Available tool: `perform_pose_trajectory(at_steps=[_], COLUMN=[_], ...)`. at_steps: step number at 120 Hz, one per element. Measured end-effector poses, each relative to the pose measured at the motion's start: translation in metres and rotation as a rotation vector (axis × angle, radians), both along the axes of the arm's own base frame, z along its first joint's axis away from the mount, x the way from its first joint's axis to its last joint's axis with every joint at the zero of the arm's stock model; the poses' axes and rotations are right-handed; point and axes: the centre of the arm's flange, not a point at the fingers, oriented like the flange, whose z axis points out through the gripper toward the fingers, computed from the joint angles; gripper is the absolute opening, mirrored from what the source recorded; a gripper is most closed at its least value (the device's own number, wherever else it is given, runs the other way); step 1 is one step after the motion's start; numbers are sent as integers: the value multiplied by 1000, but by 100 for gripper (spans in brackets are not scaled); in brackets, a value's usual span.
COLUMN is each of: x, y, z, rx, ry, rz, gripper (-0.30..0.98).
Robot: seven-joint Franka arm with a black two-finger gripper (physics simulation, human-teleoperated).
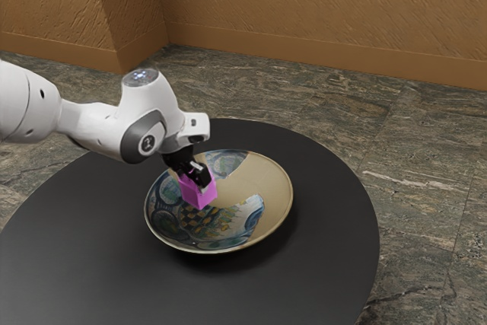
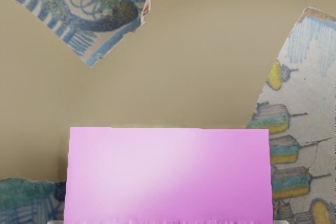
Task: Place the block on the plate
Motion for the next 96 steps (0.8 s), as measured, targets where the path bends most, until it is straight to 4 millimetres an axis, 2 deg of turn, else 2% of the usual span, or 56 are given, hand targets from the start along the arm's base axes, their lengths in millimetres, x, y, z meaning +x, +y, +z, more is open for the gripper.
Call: perform_pose_trajectory(at_steps=[11, 21, 31, 43, 70, 84, 96], x=[2, 3, 20, 27, 27, 21, 16], y=[0, 1, 1, 7, 17, 18, 25], z=[4, 21, 66, 122, 217, 241, 251], rx=[-5, -8, -10, -10, -10, -7, -2], ry=[-5, -27, -51, -38, 50, 91, 129], rz=[4, 8, 8, 16, 26, 18, 22], gripper=[57, 61, 63, 65, 67, 68, 68])
